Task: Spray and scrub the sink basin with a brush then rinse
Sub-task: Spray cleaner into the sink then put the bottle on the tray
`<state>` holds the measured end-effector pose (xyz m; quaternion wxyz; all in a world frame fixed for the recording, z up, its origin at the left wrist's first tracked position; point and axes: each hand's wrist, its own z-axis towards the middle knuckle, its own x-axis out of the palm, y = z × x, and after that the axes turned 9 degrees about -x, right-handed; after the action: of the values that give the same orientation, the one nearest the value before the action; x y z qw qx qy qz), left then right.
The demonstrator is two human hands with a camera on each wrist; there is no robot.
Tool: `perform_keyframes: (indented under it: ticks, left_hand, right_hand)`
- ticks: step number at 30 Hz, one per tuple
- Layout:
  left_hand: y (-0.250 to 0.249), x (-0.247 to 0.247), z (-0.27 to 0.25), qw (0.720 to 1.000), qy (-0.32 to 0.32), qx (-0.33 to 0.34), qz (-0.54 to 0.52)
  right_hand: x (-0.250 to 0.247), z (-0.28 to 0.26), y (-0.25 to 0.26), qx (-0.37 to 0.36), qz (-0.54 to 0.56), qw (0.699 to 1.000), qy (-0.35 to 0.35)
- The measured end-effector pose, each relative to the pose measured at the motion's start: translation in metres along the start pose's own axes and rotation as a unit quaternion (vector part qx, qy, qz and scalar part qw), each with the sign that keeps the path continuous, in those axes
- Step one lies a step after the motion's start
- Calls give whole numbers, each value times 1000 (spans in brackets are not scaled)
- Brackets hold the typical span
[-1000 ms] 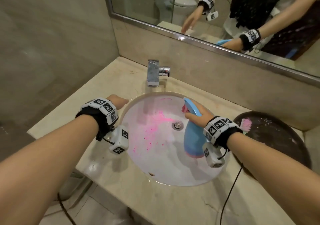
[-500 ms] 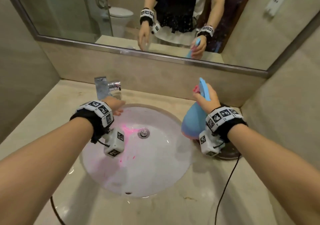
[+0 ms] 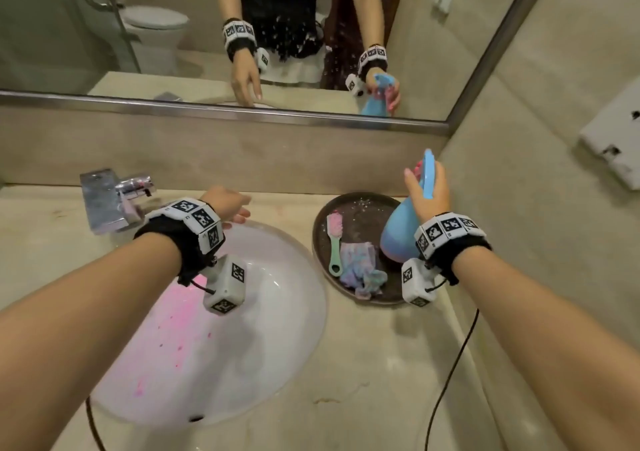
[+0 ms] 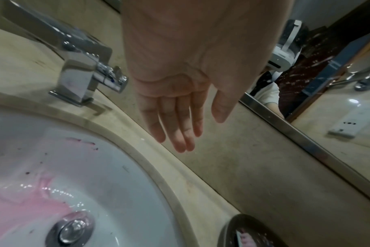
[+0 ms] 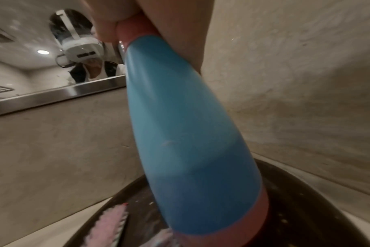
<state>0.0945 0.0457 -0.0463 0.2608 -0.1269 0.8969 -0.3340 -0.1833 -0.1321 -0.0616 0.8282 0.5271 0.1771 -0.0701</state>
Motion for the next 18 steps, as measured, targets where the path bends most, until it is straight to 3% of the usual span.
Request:
perform_keyframes:
  ticks: [9, 15, 18]
  left_hand:
    - [-3, 25, 17, 1000, 7, 17, 20]
    - [-2, 36, 24, 999, 10, 14, 44]
    - [-6, 40, 22, 998, 22, 23, 47]
  right_hand:
    - [-17, -12, -36, 55, -4, 998, -40]
    - [-21, -19, -39, 72, 13, 997, -7]
    - [-22, -30, -41, 117, 11, 993, -5]
